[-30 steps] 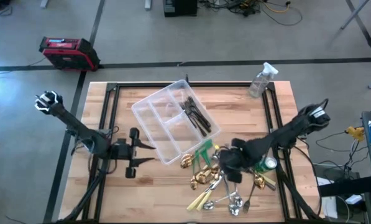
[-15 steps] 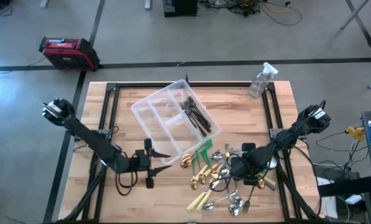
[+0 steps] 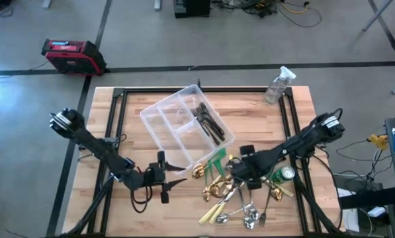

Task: Sort silverware
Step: Put the black fork into the transparent silverware tray

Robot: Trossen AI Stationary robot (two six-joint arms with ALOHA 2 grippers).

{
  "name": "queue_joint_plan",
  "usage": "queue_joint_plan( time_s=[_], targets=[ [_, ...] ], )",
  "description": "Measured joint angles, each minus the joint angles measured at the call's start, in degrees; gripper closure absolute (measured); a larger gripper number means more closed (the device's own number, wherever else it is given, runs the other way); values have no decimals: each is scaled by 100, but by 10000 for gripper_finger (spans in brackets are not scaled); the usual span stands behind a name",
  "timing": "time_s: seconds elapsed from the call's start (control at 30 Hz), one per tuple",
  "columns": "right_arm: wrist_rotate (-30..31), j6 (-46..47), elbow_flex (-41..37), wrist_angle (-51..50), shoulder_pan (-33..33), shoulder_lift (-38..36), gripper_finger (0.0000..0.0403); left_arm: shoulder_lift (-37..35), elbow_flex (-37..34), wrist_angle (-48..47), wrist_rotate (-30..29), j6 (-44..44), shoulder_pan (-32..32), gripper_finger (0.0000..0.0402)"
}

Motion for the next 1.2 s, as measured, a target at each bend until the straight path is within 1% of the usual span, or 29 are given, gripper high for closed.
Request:
queue_joint_plan(
  time_s=[0.13,0.2,0.27,0.37,0.47,0.57,0.67,0.87,1.03,1.2],
  targets=[
    [21,60,440,-3,40,-182,287,-151,27,-22,2,-3,-10,246],
    [6,442,517,-25,132,-314,281,-242,44,-26,1,52,-28,246],
    [-25,1055,488,-210,263,-417,275,-343,48,-23,4,119,-45,246],
    [-334,2061,277,-530,499,-452,269,-474,25,-52,8,278,-54,246],
    [-713,2867,-90,-410,805,-431,266,-645,3,-234,8,525,-63,246],
    [-927,3477,-449,-260,982,-385,269,-885,-4,-486,5,749,-61,246],
    [-941,3913,-701,-198,961,-384,277,-1136,9,-830,9,895,-59,246],
    [-1008,3896,-970,683,816,-297,297,-1606,-22,-1418,11,809,-64,246],
    [-1282,3751,-980,653,734,-78,321,-1790,-35,-2148,13,283,-81,246],
    [-1492,3630,-922,546,712,-129,344,-1787,-35,-2511,16,-71,-100,246]
  ],
)
